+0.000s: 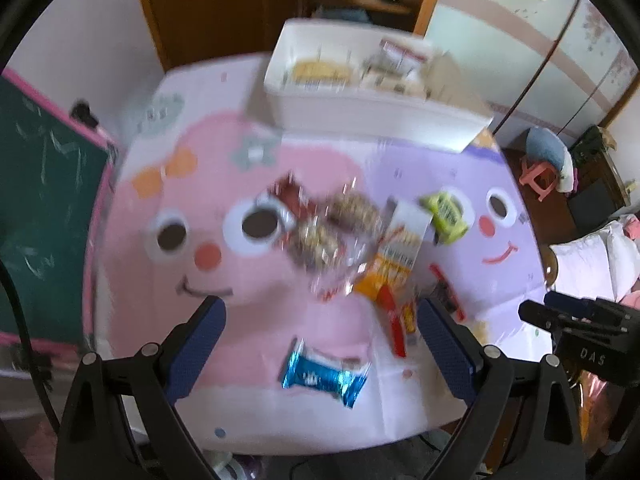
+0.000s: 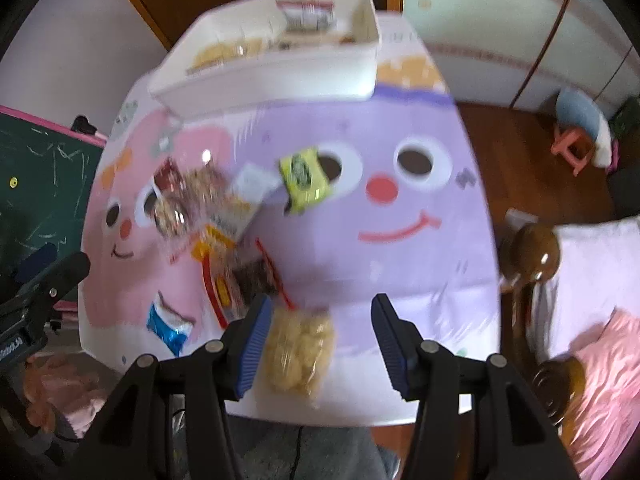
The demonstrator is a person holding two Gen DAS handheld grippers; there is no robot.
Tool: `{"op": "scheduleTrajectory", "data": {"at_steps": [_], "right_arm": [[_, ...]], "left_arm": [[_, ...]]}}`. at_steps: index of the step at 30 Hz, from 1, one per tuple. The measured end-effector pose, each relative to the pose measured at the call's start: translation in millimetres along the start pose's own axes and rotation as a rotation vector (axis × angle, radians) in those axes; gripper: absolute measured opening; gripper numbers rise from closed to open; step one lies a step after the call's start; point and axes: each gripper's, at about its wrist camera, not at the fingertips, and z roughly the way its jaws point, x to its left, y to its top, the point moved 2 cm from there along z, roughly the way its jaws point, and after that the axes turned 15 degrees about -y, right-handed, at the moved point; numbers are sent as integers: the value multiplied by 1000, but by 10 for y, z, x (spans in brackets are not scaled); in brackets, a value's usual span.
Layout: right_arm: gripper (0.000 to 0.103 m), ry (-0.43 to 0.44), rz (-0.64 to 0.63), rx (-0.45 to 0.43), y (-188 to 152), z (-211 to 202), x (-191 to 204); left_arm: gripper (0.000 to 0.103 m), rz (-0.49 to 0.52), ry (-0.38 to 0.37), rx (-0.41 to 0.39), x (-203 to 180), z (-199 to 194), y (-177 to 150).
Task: Organize snacks
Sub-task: 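Move both tools back over the remaining snacks on the tablecloth, then grasp the blue wrapper bar with left tool while right tool grasps clear puff bag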
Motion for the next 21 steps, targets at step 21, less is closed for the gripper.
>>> {"op": "scheduleTrajectory", "data": {"at_steps": [21], "right_arm": [[54, 36, -23, 235, -489, 716, 371]], "left_arm": [[96, -462, -108, 239, 577, 871, -813]]}}
